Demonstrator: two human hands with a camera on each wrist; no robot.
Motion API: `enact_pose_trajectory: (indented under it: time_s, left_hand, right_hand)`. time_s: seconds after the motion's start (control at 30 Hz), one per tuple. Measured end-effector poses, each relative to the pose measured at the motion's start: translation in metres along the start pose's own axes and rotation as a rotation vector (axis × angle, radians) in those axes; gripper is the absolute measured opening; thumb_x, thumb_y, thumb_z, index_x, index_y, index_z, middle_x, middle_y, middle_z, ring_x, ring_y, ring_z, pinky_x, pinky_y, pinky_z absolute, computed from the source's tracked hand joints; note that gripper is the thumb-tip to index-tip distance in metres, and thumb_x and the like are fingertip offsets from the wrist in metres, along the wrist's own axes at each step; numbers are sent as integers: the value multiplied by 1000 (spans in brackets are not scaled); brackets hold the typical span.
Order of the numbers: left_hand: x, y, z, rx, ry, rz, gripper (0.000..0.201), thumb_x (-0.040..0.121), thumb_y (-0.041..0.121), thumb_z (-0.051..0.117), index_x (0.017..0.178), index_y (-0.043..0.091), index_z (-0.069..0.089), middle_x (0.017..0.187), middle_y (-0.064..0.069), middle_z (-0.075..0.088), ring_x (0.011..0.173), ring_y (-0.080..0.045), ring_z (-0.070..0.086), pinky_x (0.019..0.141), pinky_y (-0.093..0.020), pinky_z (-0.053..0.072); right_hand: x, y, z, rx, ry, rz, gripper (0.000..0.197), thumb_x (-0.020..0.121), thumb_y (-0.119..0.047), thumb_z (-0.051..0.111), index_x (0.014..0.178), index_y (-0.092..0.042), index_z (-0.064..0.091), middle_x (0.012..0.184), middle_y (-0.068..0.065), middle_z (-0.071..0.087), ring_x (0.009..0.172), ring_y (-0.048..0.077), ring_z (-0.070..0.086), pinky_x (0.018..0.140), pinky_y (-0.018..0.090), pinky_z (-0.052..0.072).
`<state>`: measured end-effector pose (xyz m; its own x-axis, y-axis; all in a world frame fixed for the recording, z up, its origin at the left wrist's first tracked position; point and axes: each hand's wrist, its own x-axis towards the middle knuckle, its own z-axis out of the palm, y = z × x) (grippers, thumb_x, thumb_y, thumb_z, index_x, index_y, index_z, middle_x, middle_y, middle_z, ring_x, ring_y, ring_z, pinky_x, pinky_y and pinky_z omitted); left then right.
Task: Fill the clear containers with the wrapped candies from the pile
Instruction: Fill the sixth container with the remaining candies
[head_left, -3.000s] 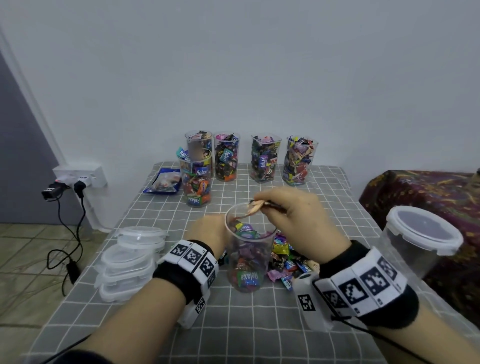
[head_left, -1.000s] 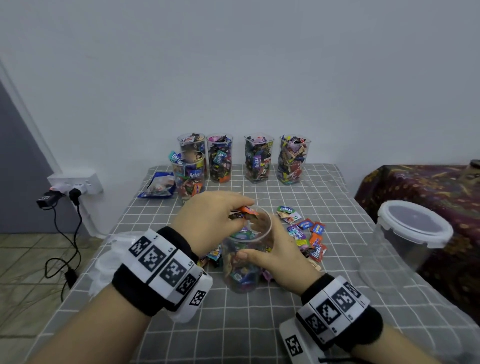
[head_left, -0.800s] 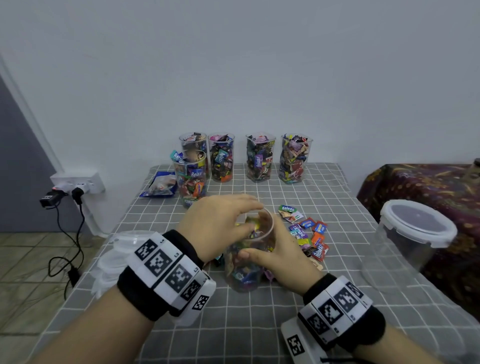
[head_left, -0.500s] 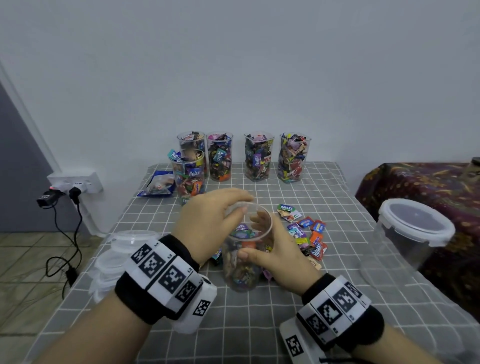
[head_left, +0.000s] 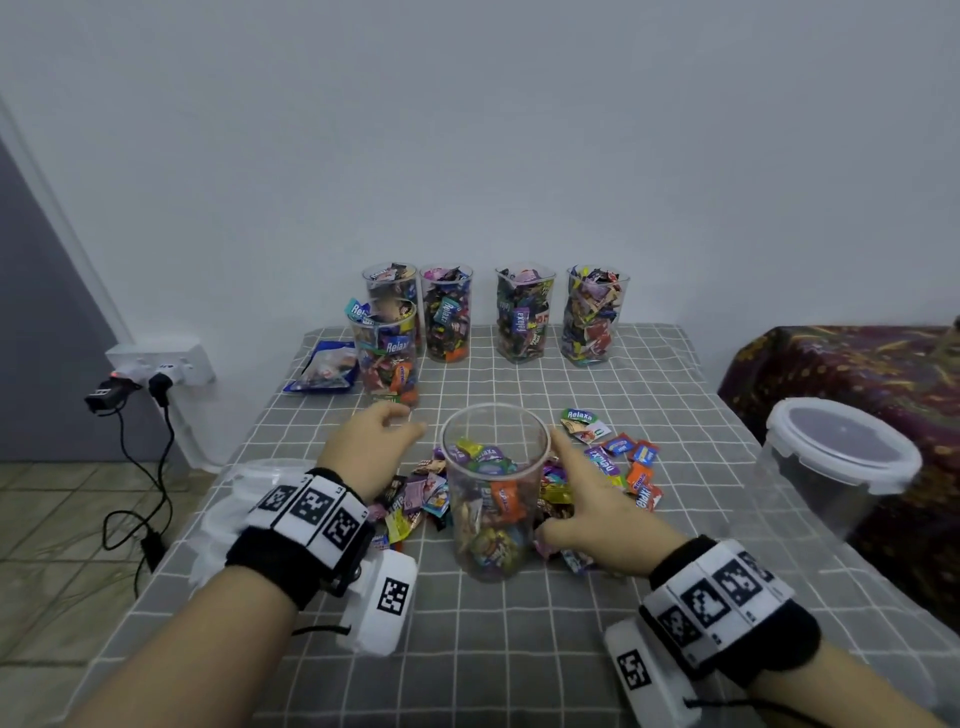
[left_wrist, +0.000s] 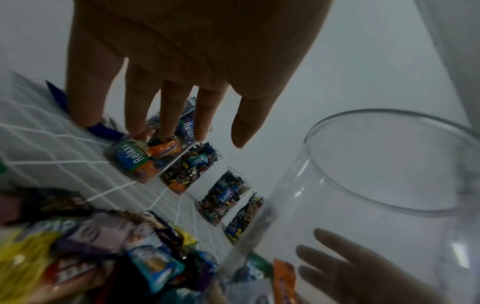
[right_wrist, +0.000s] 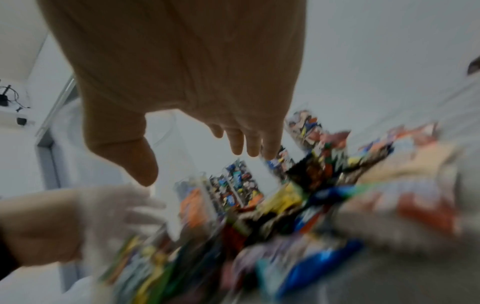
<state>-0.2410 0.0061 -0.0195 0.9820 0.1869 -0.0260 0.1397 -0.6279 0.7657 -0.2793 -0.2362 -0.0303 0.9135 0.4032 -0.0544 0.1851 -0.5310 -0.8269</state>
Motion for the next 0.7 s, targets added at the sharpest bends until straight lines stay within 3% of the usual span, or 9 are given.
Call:
enact_pose_trajectory:
  time_s: [0.1,0.2,0.33,0.47,0.6,0.7]
  left_hand:
    - [5,-5,7,113,-128,-103,55,87,45,57,133,16,48,135,-8,52,119,-25,51,102,-38,40]
    - [7,-8,17,201,-180,-137,65,87,50,56,140,14,41,142,-9,46,125,-27,47,103,-36,38]
    - [10,-18,28,373,-224,-149,70,86,58,51,142,19,36,144,-7,44,127,-26,46,104,-37,38]
    - [10,-22,31,499,-236,-160,70,87,59,47,144,22,31,145,-7,43,128,-26,45,103,-34,38]
    - [9,-19,33,468,-282,-122,57,90,52,50,137,21,41,135,-6,52,118,-24,52,83,-26,39]
    - [13,-23,35,458,-317,-60,65,85,53,57,141,28,37,139,-1,50,121,-23,51,95,-30,42]
  right_hand:
    - [8,7,-23,-290,96,57,89,77,-23,64,150,-17,12,156,2,15,140,17,21,114,35,24]
    - [19,15,-43,-519,160,157,82,84,-30,61,150,-14,15,157,6,11,143,21,12,116,34,18]
    - [29,32,-54,-723,174,300,72,88,-36,56,146,-11,22,151,9,24,138,25,23,112,36,26]
    - [33,39,-52,-759,125,454,70,90,-48,51,143,-12,26,144,11,37,129,27,40,102,36,36]
    - [37,35,-44,-796,43,545,74,89,-63,43,142,-14,27,136,11,50,120,29,52,93,36,44]
    - [39,30,-33,-787,-19,533,77,90,-65,38,145,-13,26,134,12,52,120,30,51,95,37,42]
